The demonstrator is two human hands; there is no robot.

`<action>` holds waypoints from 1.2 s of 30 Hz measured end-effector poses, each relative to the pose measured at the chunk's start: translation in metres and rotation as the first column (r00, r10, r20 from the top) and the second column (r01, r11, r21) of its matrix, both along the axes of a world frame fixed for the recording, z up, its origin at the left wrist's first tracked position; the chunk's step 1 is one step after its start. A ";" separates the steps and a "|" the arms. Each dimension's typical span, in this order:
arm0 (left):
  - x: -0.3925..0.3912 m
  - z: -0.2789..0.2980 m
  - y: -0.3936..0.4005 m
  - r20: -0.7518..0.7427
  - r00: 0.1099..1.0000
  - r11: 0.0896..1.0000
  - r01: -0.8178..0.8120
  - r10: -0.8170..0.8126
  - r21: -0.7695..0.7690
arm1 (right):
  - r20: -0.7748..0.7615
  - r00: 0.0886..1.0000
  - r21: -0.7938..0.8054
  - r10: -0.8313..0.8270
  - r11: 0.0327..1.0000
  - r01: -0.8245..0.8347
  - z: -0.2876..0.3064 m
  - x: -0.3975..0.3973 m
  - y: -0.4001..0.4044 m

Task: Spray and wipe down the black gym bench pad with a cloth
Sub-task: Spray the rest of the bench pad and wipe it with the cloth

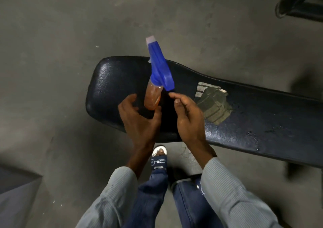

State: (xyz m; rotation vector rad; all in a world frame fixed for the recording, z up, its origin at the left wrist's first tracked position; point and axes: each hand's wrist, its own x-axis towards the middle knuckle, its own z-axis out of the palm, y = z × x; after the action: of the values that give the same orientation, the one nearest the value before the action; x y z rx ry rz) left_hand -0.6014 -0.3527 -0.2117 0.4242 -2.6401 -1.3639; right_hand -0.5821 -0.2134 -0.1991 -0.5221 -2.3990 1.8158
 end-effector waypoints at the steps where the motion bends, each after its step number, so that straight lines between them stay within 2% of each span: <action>1: 0.007 -0.003 0.001 0.001 0.999 0.999 -0.040 0.040 -0.010 | 0.002 1.000 0.057 -0.013 0.998 0.013 -0.003 0.005 0.006; 3: 0.023 -0.007 0.009 0.008 0.996 0.996 -0.087 0.087 -0.028 | 0.014 1.000 0.121 -0.028 0.992 0.026 -0.012 0.013 0.018; 5: 0.041 -0.009 0.023 0.039 0.998 0.998 -0.055 0.056 -0.013 | 0.041 0.998 0.180 -0.057 0.982 0.049 -0.019 0.021 0.030; 7: 0.057 -0.012 0.039 0.013 0.995 0.994 0.098 -0.099 0.046 | 0.061 0.995 0.283 -0.084 0.957 0.064 -0.027 0.027 0.044; 10: 0.062 -0.021 0.060 -0.057 0.945 0.945 0.324 -0.322 0.047 | 0.102 0.994 0.490 -0.050 0.871 -0.006 -0.042 0.028 0.069; 12: 0.054 -0.026 0.076 -0.065 0.914 0.916 0.400 -0.401 -0.015 | 0.103 0.994 0.563 -0.030 0.826 -0.034 -0.048 0.026 0.086; 14: 0.044 -0.032 0.095 -0.089 0.870 0.874 0.476 -0.485 -0.101 | 0.051 0.997 0.582 -0.057 0.813 0.016 -0.051 0.025 0.102; 17: 0.031 -0.040 0.131 -0.152 0.765 0.780 0.610 -0.626 -0.140 | 0.002 0.984 0.587 -0.176 0.797 0.141 -0.055 0.037 0.126; 19: 0.023 -0.046 0.158 -0.155 0.672 0.690 0.699 -0.724 -0.189 | 0.040 0.964 0.605 -0.262 0.774 0.185 -0.059 0.056 0.141; 21: 0.016 -0.050 0.180 -0.027 0.591 0.578 0.778 -0.806 -0.247 | 0.086 0.941 0.632 -0.329 0.748 0.204 -0.064 0.075 0.155; 24: 0.016 -0.061 0.194 0.209 0.525 0.416 0.815 -0.825 -0.404 | 0.115 0.902 0.665 -0.417 0.707 0.242 -0.070 0.101 0.171; 26: 0.020 -0.068 0.193 0.265 0.528 0.345 0.785 -0.807 -0.514 | 0.114 0.863 0.668 -0.491 0.681 0.300 -0.070 0.116 0.183; 28: 0.022 -0.070 0.191 0.263 0.588 0.387 0.746 -0.765 -0.542 | 0.109 0.810 0.693 -0.576 0.628 0.354 -0.073 0.131 0.200; 30: 0.018 -0.070 0.189 0.266 0.662 0.441 0.695 -0.701 -0.567 | 0.147 0.769 0.742 -0.622 0.584 0.330 -0.079 0.147 0.217; 34: -0.007 -0.075 0.217 0.270 0.698 0.455 0.662 -0.663 -0.595 | 0.229 0.794 0.780 -0.564 0.595 0.197 -0.092 0.165 0.229; 36: -0.005 -0.071 0.240 0.272 0.662 0.437 0.695 -0.698 -0.571 | 0.235 0.795 0.771 -0.559 0.605 0.198 -0.093 0.164 0.231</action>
State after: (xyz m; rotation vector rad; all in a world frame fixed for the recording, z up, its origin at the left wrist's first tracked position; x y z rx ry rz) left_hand -0.6061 -0.1125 -0.2827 -0.8788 -3.1537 -0.3927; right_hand -0.4180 0.0179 -0.2924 -1.3433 -2.6826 0.4899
